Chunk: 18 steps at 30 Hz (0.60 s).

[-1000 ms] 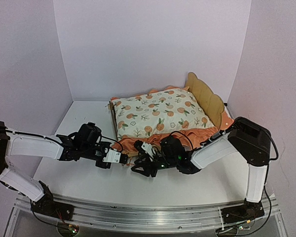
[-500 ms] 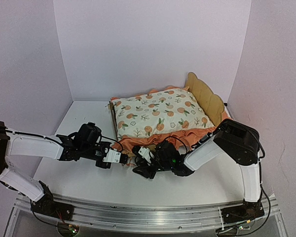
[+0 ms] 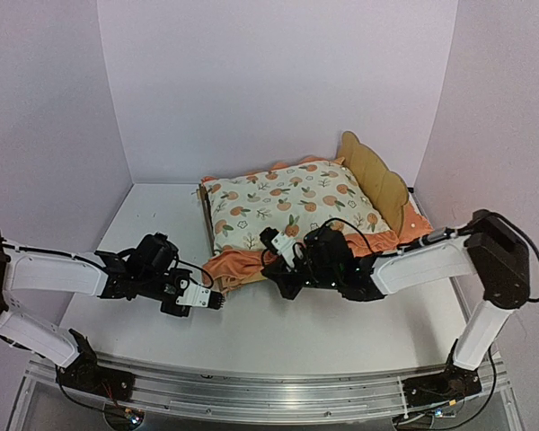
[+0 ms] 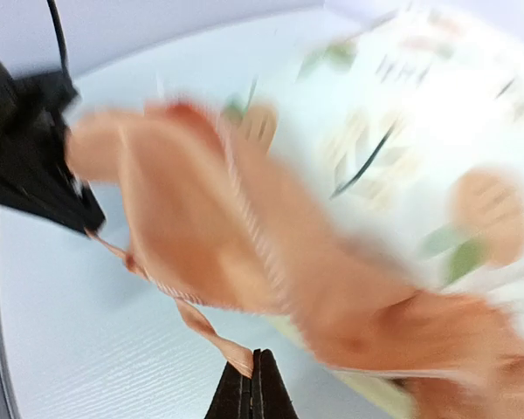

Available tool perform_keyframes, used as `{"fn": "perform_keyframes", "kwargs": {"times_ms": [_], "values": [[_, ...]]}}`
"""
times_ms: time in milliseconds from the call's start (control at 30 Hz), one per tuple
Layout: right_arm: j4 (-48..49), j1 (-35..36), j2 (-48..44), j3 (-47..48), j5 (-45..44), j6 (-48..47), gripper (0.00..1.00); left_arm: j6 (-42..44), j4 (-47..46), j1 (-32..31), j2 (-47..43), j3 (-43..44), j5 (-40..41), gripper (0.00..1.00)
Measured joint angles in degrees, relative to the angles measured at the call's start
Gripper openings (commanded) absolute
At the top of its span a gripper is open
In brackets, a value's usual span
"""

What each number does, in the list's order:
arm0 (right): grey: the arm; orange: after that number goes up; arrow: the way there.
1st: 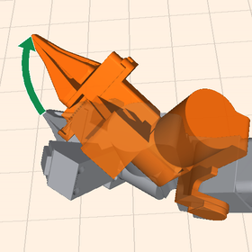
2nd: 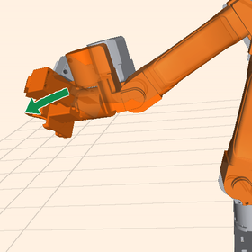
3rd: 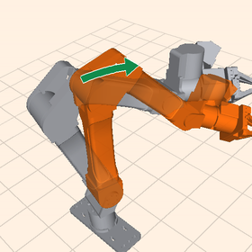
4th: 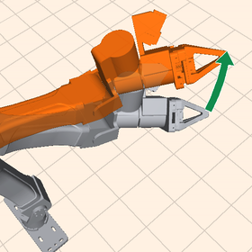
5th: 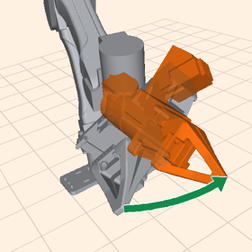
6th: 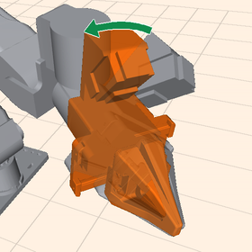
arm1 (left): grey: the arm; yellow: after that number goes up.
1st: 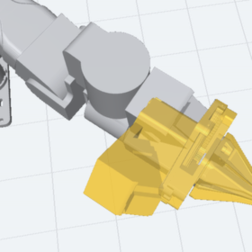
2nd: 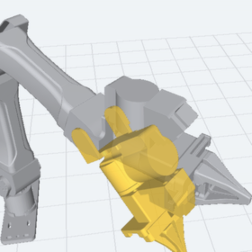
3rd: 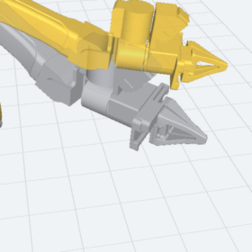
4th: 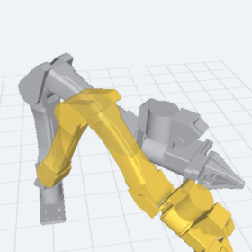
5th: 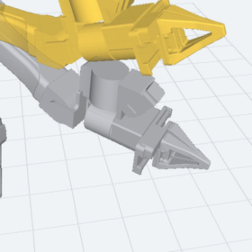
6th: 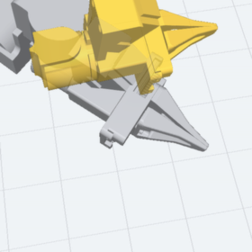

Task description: Set up the pet bed

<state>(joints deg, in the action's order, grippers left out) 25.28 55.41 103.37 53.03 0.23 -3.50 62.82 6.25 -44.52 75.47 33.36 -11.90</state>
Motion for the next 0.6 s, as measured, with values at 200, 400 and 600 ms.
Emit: {"fn": "perform_keyframes", "kwargs": {"times_ms": [200,400,600], "values": [[-8.35,-0.43,-8.13,1.59,-3.04,-2.60,0.00,2.18,0.52,4.05,1.42,0.11,1.10,0.00],[-16.34,-0.76,-7.90,3.80,-3.49,-4.75,0.00,7.12,-1.83,10.61,6.48,-0.03,0.49,0.00],[-20.04,-4.28,-7.89,4.75,-1.21,-4.87,0.00,9.41,-1.90,10.85,6.50,-0.20,-1.43,0.00]]}}
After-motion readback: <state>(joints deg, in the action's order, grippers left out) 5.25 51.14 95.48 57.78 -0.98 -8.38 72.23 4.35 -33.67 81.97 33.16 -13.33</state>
